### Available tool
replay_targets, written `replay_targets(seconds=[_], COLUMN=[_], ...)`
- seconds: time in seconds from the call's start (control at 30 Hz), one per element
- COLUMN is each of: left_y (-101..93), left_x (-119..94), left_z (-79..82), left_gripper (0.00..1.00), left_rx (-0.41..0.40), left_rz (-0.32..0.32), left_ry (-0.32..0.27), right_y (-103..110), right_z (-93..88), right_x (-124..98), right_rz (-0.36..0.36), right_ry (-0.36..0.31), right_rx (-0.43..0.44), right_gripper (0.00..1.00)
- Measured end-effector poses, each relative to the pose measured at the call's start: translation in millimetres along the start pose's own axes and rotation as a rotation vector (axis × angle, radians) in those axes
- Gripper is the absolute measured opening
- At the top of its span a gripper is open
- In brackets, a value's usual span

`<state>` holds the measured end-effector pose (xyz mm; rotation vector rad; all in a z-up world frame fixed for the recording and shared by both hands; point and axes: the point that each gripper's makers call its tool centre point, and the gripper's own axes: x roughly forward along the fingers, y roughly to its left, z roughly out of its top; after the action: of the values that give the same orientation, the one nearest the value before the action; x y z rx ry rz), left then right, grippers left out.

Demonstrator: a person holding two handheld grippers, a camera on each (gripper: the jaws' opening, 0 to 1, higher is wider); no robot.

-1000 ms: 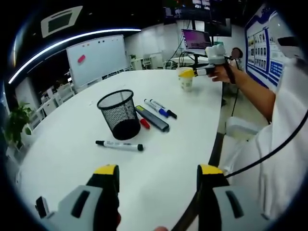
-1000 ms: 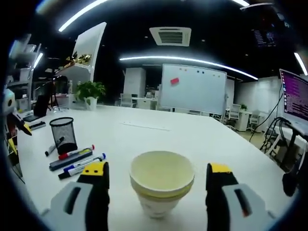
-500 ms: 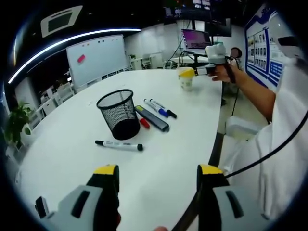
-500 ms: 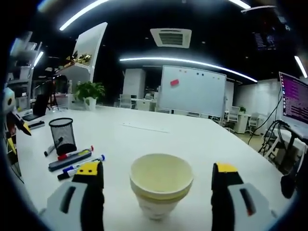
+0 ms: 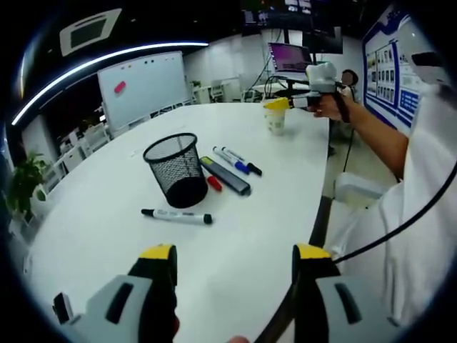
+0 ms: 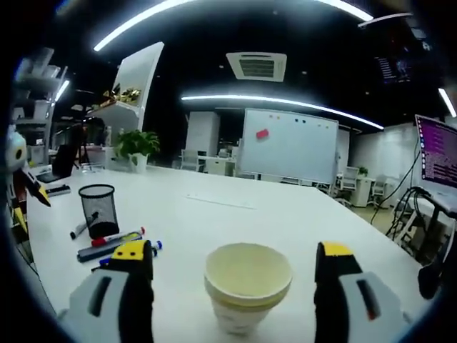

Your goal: Place the scattered laser pointers and whiteboard markers into the pen holder and stack the scattered paper cups together

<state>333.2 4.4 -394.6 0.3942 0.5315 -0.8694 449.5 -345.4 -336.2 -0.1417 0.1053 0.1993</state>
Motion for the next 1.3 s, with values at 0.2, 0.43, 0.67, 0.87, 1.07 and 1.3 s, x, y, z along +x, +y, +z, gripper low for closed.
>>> replay_targets(seconds=[0.2, 0.43, 0.67, 0.87, 1.07, 1.3], left_y=[1.0, 1.1, 0.9, 1.4, 0.1, -2.9], left_x=[0, 0, 0, 0, 1, 0], left_z=[-0.4, 0.1, -0.6, -1.0, -1.8, 1.6], left_gripper=[0.66, 0.66, 0.66, 0.66, 0.66, 0.66], left_rx=[-0.001, -0.003, -0.008, -0.009, -0.012, -0.013], left_rz=[-0.001, 0.000, 0.000, 0.000, -0.004, -0.014], left_ry=[0.000, -0.002, -0.003, -0.002, -0.001, -0.013], right_y=[3, 5, 15, 16, 21, 25], right_z=[7.1, 18.1, 9.3, 13.1, 16.9, 22.7], right_x=[-1, -3, 0, -2, -3, -5], right_rz=[0.007, 0.003, 0.039, 0.040, 0.052, 0.052], right_ry=[-0.024, -0.064, -0.013, -0.029, -0.029, -0.042], right_rx=[-0.018, -0.032, -0.047, -0.035, -0.046, -0.047], right_gripper=[0.95, 0.87, 0.80, 0.80, 0.76, 0.72])
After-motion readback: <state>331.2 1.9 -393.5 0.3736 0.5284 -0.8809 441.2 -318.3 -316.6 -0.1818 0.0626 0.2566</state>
